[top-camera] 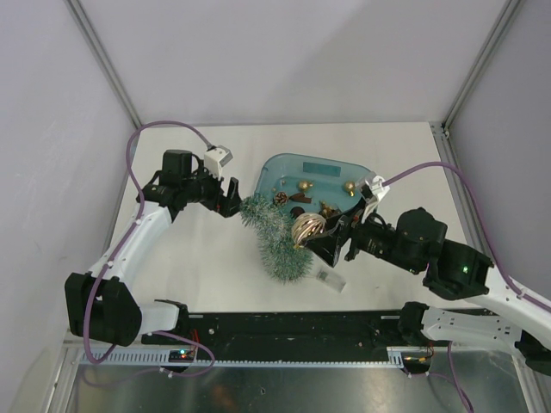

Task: Decorate the small christmas tree

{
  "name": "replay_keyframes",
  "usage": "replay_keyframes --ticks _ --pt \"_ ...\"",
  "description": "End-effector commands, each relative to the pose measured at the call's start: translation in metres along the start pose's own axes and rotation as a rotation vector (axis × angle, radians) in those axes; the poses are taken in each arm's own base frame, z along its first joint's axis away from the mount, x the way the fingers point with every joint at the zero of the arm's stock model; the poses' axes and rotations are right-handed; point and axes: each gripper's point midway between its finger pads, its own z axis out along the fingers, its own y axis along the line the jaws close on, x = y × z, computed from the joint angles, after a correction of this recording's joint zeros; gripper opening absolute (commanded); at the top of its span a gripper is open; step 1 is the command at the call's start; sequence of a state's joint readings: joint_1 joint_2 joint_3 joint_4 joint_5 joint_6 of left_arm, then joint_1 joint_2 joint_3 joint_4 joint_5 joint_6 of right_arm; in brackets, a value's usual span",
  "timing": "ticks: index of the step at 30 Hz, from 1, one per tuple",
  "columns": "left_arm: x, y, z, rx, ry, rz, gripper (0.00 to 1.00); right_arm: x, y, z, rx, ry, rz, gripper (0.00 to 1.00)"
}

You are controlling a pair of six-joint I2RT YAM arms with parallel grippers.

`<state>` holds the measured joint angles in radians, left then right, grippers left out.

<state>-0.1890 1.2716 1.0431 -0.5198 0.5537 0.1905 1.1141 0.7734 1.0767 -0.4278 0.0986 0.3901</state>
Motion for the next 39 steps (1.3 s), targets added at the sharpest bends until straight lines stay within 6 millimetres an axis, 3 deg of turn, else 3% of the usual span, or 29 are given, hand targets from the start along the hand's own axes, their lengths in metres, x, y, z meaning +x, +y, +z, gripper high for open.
replay_keyframes --ticks 1,14,27,33,39 --pt "-0.012 -0.006 -0.009 0.008 -0.045 0.007 1.0 -0.038 0.02 -0.009 -0.062 -0.11 -0.001 0.44" --pt "-0.013 -0.007 -0.009 0.013 -0.047 0.008 1.0 -0.024 0.014 -0.009 -0.011 -0.066 -0.011 0.44" --pt "-0.012 -0.008 -0.01 0.014 -0.047 0.005 1.0 -0.042 0.02 -0.001 -0.034 -0.132 -0.065 0.44" --pt "-0.013 -0.008 -0.011 0.012 -0.05 0.007 1.0 -0.05 0.003 0.0 0.029 -0.147 -0.102 0.44" --pt "-0.013 -0.007 -0.011 0.01 -0.049 0.008 1.0 -0.053 -0.019 -0.022 0.107 -0.152 -0.096 0.44"
